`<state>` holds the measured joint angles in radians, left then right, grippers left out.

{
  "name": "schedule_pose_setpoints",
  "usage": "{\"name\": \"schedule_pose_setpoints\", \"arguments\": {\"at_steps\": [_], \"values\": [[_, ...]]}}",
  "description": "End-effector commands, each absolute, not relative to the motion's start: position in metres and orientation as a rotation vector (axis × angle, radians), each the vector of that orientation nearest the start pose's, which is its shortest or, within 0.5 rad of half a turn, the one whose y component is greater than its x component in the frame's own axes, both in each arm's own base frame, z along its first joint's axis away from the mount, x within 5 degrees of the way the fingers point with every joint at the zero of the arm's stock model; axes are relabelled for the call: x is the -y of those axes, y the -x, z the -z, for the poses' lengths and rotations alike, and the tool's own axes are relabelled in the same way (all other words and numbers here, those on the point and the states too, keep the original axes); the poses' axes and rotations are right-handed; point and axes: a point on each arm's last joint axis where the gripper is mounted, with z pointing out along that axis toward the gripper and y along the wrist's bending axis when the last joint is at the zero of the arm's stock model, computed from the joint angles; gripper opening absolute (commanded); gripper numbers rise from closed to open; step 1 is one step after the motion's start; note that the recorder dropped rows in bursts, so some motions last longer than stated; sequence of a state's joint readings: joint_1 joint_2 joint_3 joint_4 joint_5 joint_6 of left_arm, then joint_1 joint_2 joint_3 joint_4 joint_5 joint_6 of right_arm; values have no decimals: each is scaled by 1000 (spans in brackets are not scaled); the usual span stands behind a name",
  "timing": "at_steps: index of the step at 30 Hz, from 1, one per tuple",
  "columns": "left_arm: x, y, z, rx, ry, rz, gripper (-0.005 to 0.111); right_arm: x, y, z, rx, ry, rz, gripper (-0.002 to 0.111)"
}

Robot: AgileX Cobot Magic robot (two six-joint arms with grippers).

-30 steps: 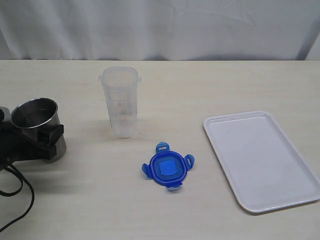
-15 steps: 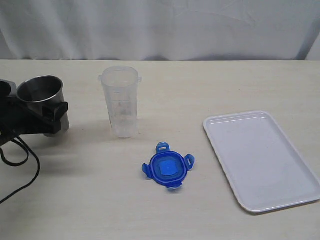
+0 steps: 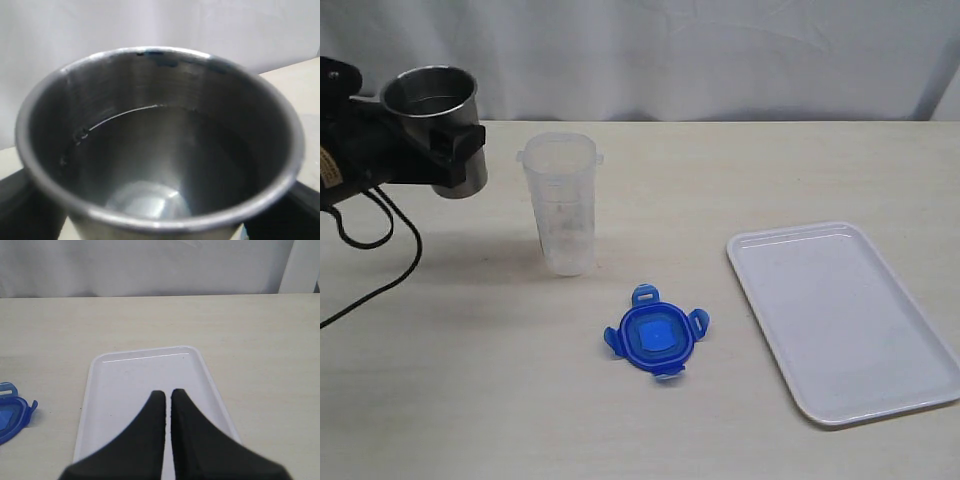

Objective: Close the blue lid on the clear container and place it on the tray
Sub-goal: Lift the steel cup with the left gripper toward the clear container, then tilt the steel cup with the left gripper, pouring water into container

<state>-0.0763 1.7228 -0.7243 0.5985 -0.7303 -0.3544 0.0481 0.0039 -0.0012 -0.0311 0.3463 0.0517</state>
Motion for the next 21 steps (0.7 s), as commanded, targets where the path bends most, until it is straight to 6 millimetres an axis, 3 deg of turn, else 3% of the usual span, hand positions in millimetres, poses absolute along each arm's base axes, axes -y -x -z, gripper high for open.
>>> {"name": "schedule_pose_setpoints", "arguments": {"at_steps": [1, 11, 21], "values": [[74, -348, -221, -1700, -463, 318, 0, -2, -53, -182, -1828, 16, -42, 4], [96, -359, -245, -1622, -574, 286, 0, -2, -53, -182, -1828, 16, -42, 4], [97, -359, -247, -1548, -685, 201, 0, -2, -53, -182, -1828, 16, -42, 4]]}}
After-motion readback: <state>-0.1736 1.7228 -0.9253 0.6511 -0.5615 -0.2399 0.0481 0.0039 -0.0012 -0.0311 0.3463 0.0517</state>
